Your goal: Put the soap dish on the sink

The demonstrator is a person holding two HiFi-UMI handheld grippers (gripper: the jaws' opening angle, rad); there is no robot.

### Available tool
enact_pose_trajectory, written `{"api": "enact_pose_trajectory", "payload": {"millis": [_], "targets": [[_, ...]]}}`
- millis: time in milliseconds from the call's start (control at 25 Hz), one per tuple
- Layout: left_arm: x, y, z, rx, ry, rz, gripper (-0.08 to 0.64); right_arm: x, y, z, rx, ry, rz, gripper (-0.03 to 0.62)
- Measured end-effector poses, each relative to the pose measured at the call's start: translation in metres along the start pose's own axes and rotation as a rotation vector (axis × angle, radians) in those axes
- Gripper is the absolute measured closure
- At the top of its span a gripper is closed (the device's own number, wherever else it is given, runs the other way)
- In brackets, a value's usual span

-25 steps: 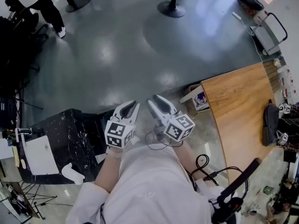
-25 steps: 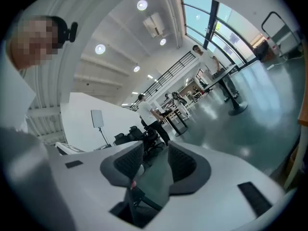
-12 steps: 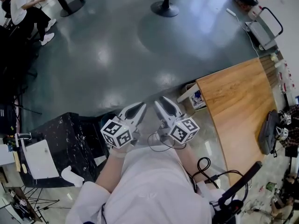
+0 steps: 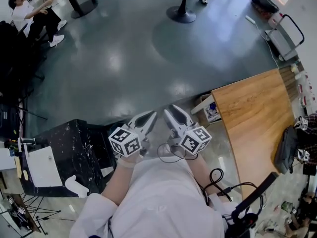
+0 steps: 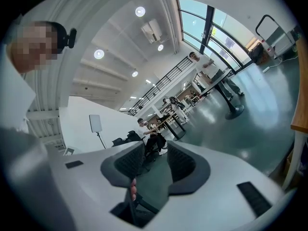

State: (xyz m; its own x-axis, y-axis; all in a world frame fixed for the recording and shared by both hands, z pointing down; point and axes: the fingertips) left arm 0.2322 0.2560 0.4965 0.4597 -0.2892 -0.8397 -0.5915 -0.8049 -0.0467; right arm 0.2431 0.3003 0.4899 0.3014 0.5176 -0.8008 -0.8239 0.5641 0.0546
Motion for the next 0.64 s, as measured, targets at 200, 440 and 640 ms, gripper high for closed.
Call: {"api": "enact_pose_trajectory", "payload": {"millis": [200,440,640], "targets": [[0.012,-0.006,0.013,0.006,0.004,0.008,0.552,0.02,0.006,-0.001,0.004,-0.006,0.003,0.428],[0.011,-0.003,0.005,0.02,-0.004,0.004,0.552,0.013,-0.003,-0.004,0.022,-0.008,-0.005,0.428],[0.013,-0.007,0.008,0.032,-0.002,-0.01,0.552,0.021,-0.001,-0.005,0.024,-0.014,-0.006,0.428]]}}
Point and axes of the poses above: the fingertips, and each gripper's own axes: y backward along the fingers, z to its right, x out of its top, and after that the axes turned 4 degrees about z, right-handed
